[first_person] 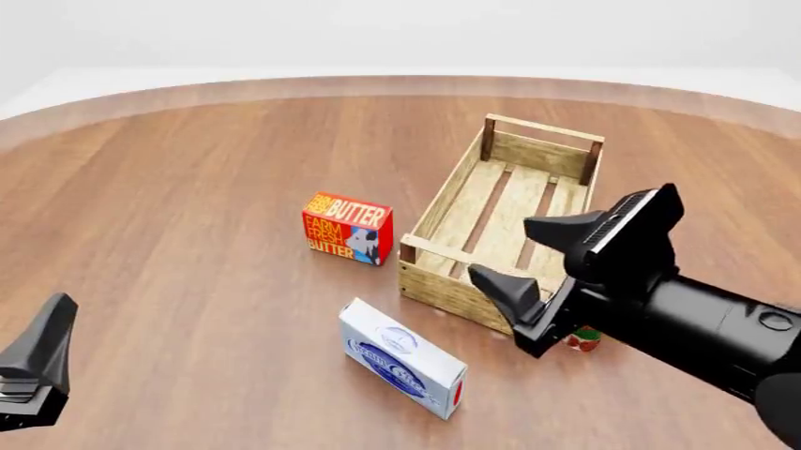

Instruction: Pick up the ketchup, and put it in the wooden tray.

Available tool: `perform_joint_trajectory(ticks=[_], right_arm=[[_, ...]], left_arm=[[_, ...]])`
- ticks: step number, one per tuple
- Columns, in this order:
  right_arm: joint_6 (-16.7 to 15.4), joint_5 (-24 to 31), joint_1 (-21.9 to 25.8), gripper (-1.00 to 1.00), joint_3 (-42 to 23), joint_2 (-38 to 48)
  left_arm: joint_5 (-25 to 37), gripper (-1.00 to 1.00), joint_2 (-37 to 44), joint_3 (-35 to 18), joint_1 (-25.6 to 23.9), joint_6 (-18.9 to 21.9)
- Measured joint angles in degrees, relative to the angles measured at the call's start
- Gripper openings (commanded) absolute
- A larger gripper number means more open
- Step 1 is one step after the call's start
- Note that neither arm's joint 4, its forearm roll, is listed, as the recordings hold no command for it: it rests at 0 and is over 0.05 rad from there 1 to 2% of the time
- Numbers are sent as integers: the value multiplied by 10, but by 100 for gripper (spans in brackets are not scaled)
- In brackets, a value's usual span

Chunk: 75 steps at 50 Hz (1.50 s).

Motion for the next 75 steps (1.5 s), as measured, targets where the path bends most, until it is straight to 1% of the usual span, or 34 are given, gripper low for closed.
perform_joint_trajectory(ticks=[14, 37, 57, 75], right_arm=[[5, -39, 70, 100, -32, 84], [15, -69, 192, 100, -107, 201], [14, -79, 273, 100, -174, 289], [6, -86, 336, 100, -245, 377]], left_arm=[[0, 100, -1, 0, 0, 0], [0, 100, 0, 0, 0, 0], [-1, 100, 1, 0, 0, 0], [-2, 100, 2, 0, 1, 0]])
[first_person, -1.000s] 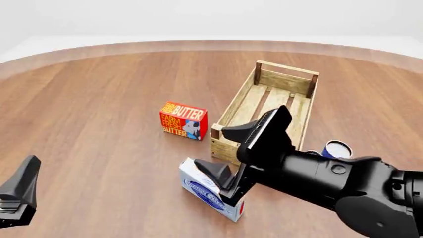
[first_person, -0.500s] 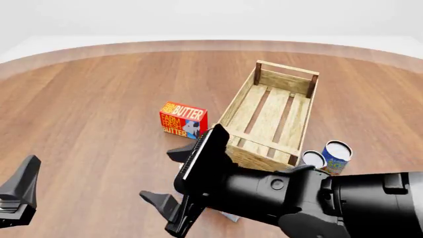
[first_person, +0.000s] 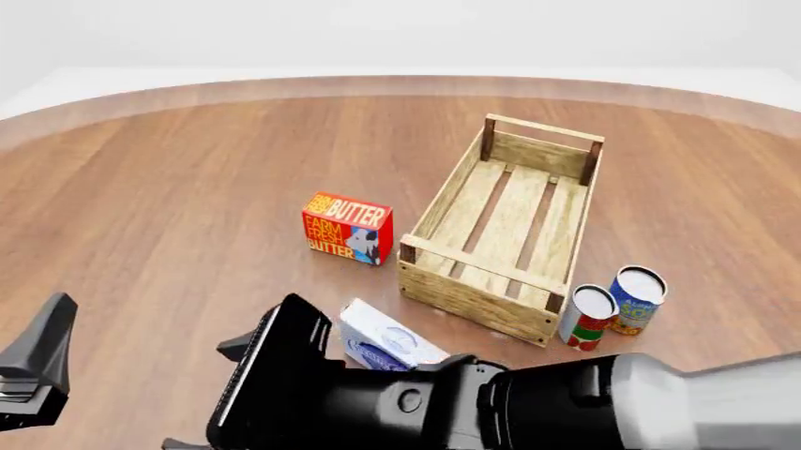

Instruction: Pick up the ketchup, and put it in the wooden tray.

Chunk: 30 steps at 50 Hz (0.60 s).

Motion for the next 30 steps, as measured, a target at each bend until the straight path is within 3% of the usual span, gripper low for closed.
perform_joint_trajectory(ticks=[30], right_arm=[[-5, 7, 67, 100, -89, 97]], left_arm=[[1, 100, -1, 0, 0, 0]])
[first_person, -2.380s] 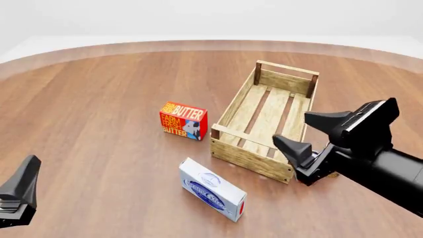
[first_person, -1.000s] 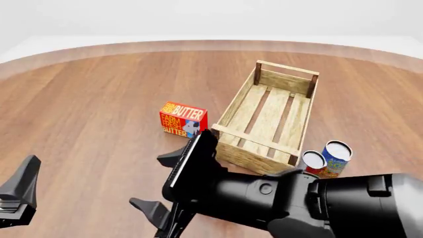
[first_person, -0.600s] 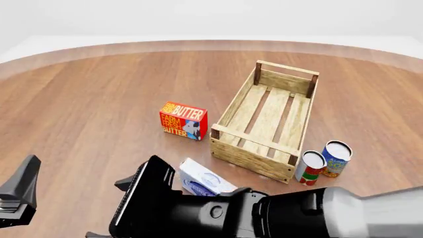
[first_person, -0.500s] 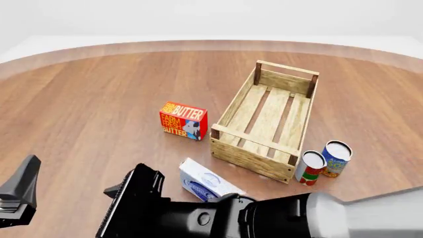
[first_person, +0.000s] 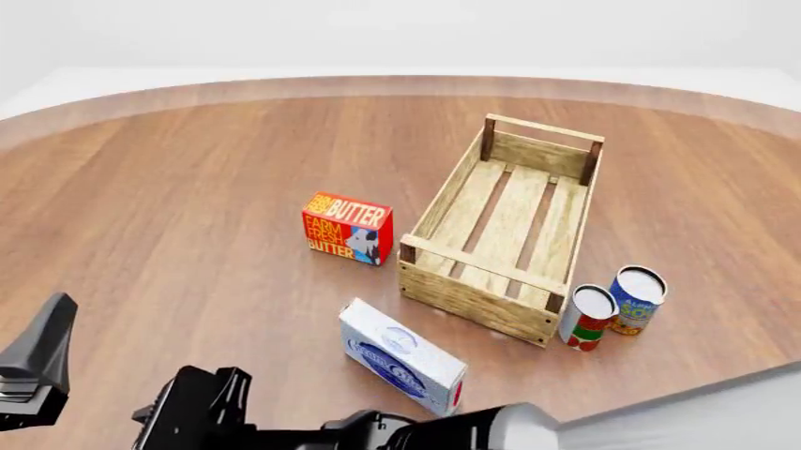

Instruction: Pick up the ketchup, and put it in the wooden tray.

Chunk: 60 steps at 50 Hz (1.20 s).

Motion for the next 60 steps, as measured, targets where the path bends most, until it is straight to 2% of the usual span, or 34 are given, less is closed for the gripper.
perform_joint_trajectory(ticks=[60], right_arm=[[24, -43, 11, 100, -72, 122]], left_arm=[[-1, 100, 1, 0, 0, 0]])
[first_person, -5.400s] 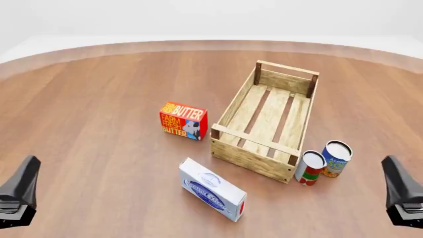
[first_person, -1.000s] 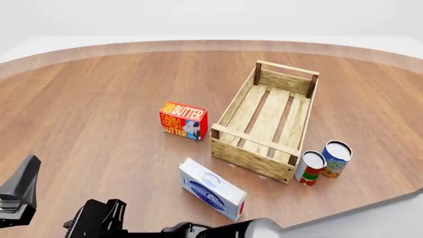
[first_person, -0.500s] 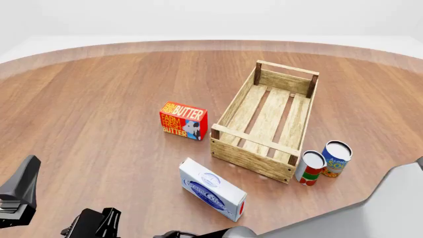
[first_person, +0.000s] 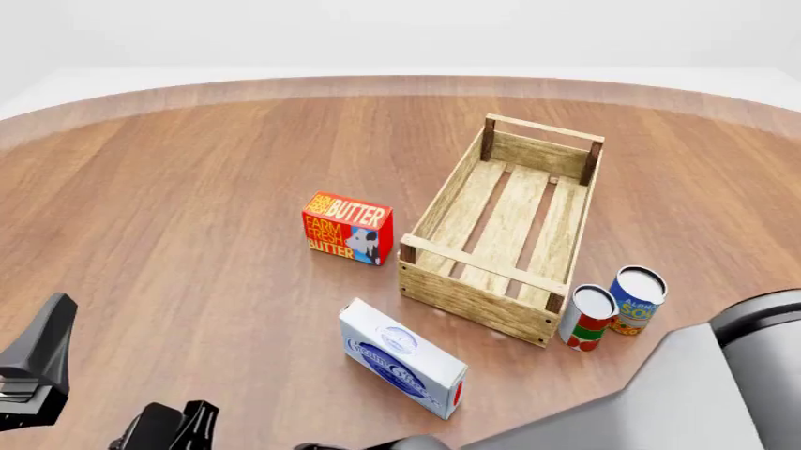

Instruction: Pick up the ketchup, and put it in the wooden tray.

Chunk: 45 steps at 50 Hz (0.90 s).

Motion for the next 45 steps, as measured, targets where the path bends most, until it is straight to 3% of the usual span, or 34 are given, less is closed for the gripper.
perform_joint_trajectory(ticks=[32, 33, 45], right_arm=[[6, 2, 3, 100, -40, 40], [6, 2, 3, -100, -41, 41], [-3, 2, 6, -100, -39, 36]], left_arm=[[2, 100, -1, -1, 0, 0], [2, 100, -1, -1, 0, 0], [1, 100, -1, 0, 0, 0]])
